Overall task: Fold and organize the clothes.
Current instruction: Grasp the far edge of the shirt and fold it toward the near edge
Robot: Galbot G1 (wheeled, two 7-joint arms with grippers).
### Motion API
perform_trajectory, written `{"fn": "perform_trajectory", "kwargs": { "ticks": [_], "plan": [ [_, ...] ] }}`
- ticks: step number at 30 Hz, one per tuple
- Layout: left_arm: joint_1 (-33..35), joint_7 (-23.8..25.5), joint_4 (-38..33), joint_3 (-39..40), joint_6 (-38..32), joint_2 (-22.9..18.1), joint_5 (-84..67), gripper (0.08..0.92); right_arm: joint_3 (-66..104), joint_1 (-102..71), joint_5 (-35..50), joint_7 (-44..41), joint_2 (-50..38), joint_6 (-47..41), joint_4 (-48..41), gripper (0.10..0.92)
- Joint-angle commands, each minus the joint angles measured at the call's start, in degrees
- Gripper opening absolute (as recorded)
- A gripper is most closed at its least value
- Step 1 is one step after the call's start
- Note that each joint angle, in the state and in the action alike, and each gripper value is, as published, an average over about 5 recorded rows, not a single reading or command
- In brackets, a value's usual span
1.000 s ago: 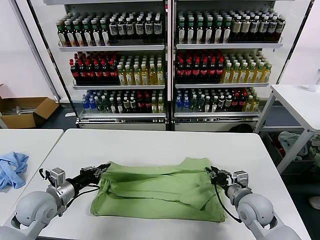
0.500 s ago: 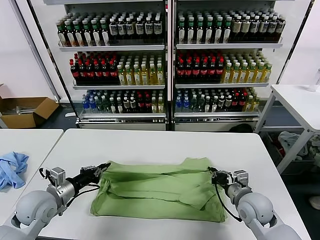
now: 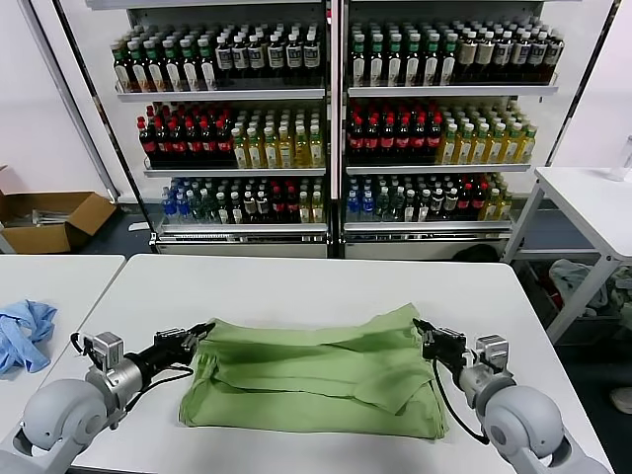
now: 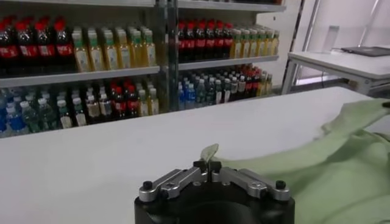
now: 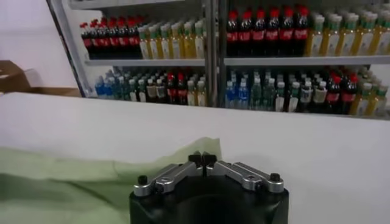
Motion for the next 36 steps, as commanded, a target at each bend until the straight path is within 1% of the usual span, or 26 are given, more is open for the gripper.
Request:
{"fn": "perform_trajectory", "kwargs": {
  "ticks": [1, 8, 13, 19, 25, 27, 29, 33, 35, 36],
  "plan": [
    [6.2, -0.2, -4.0, -3.9, 0.2, 0.9, -0.3, 0.092, 7.6, -13.0, 1.4, 0.0, 0.8, 0.0, 8.7, 0.106],
    [14.2, -1.0, -7.3, -8.7, 1.5, 0.9, 0.3, 0.092, 12.8, -24.4, 1.7, -1.1, 2.7, 0.0, 12.0, 0.106],
    [18.4, -1.0, -7.7, -10.0, 2.5, 0.1, 2.6, 0.092, 14.1, -28.6, 0.3, -2.7, 3.1, 0.3, 12.3, 0.106],
    [20.8, -0.8, -7.4, -8.5, 2.4, -1.9, 5.7, 0.092, 12.9, -28.1, -1.7, -3.5, 3.1, 0.5, 10.8, 0.106],
    [20.6, -1.6, -8.0, -8.8, 2.2, -3.0, 6.5, 0.092, 13.4, -27.3, -1.4, -5.5, 2.6, 0.7, 11.7, 0.111],
    [20.3, -2.0, -8.1, -9.4, 2.2, -2.9, 6.4, 0.099, 14.1, -26.9, -0.9, -6.5, 2.7, 1.3, 12.1, 0.137],
    [19.9, -2.4, -8.4, -10.1, 2.1, -2.9, 6.1, 0.13, 15.2, -26.6, -0.3, -7.5, 2.7, 2.4, 12.2, 0.189],
    [19.0, -4.3, -9.3, -11.5, 0.9, -3.1, 3.4, 0.239, 19.1, -25.5, 0.3, -9.3, 2.6, 7.0, 10.9, 0.301],
    [18.4, -6.5, -9.9, -11.5, -0.5, -3.6, 0.9, 0.3, 21.9, -24.6, 0.4, -10.0, 2.5, 10.0, 9.3, 0.362],
    [18.0, -8.5, -10.3, -11.2, -1.4, -4.0, -0.5, 0.326, 23.5, -24.2, 0.3, -10.6, 2.5, 11.6, 8.3, 0.388]
  ]
}}
